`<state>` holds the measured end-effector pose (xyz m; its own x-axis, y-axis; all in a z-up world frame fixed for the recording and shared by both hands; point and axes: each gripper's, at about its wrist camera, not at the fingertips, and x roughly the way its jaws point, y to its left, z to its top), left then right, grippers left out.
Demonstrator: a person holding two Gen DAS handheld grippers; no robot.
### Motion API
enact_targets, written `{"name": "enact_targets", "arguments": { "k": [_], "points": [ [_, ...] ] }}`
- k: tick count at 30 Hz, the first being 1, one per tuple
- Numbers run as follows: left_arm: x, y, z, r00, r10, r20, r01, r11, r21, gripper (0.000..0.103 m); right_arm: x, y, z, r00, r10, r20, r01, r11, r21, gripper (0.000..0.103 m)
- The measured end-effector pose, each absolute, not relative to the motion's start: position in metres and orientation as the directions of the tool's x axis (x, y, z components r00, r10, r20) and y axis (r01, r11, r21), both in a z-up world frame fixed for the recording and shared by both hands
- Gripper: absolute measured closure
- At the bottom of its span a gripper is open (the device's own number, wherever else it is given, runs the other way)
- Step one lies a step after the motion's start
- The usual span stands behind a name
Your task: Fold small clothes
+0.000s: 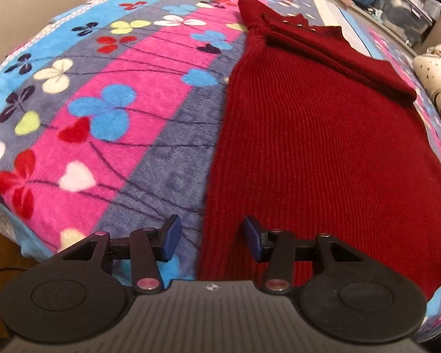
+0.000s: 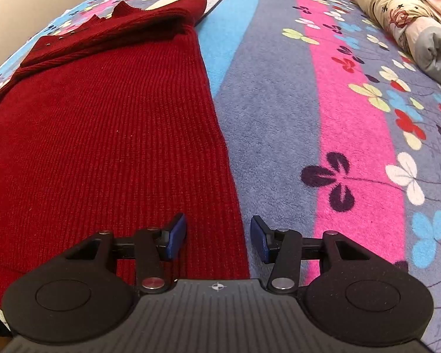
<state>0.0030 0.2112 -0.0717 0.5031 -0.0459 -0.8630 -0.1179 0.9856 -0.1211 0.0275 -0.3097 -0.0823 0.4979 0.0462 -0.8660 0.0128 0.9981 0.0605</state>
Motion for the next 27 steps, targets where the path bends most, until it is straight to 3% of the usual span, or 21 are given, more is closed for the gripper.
{"name": "enact_targets", "arguments": {
  "k": [6,8,10,15,17,23,25,27],
  "points": [
    [0.002,0.205,-0.069,0.508,-0.048,-0.86,-0.096,0.989,-0.112,0.054,0.027,-0.314,-0.085,0.499,0.055,-0.865,0.019,0.997,0.075,0.052],
    [0.002,0.204,-0.068,0.509,-0.082,-0.857,-0.073,0.988,-0.138,0.077,0.026,-0.313,-0.086,0.502,0.054,-0.863,0.015,0.997,0.071,0.052],
    [0.002,0.202,-0.066,0.515,-0.101,-0.851,-0.056,0.987,-0.151,0.084,0.026,-0.314,-0.086,0.505,0.064,-0.861,0.015,0.996,0.083,0.052],
    [-0.003,0.22,-0.06,0.528,-0.227,-0.818,-0.1,0.94,-0.325,0.083,0.025,-0.323,-0.085,0.493,0.163,-0.855,0.022,0.98,0.199,0.052],
    [-0.001,0.221,-0.065,0.497,-0.211,-0.842,-0.12,0.944,-0.308,0.079,0.025,-0.325,-0.086,0.487,0.166,-0.857,0.029,0.978,0.206,0.052],
    [-0.003,0.211,-0.072,0.461,-0.19,-0.867,-0.075,0.965,-0.251,0.079,0.025,-0.322,-0.087,0.477,0.151,-0.866,0.032,0.981,0.189,0.052],
    [-0.006,0.207,-0.067,0.484,-0.187,-0.855,-0.049,0.97,-0.24,0.09,0.024,-0.32,-0.086,0.479,0.145,-0.866,0.019,0.984,0.175,0.059],
    [-0.012,0.206,-0.056,0.537,-0.201,-0.819,-0.02,0.968,-0.251,0.091,0.023,-0.319,-0.082,0.497,0.146,-0.856,0.006,0.985,0.172,0.092]
  ]
}}
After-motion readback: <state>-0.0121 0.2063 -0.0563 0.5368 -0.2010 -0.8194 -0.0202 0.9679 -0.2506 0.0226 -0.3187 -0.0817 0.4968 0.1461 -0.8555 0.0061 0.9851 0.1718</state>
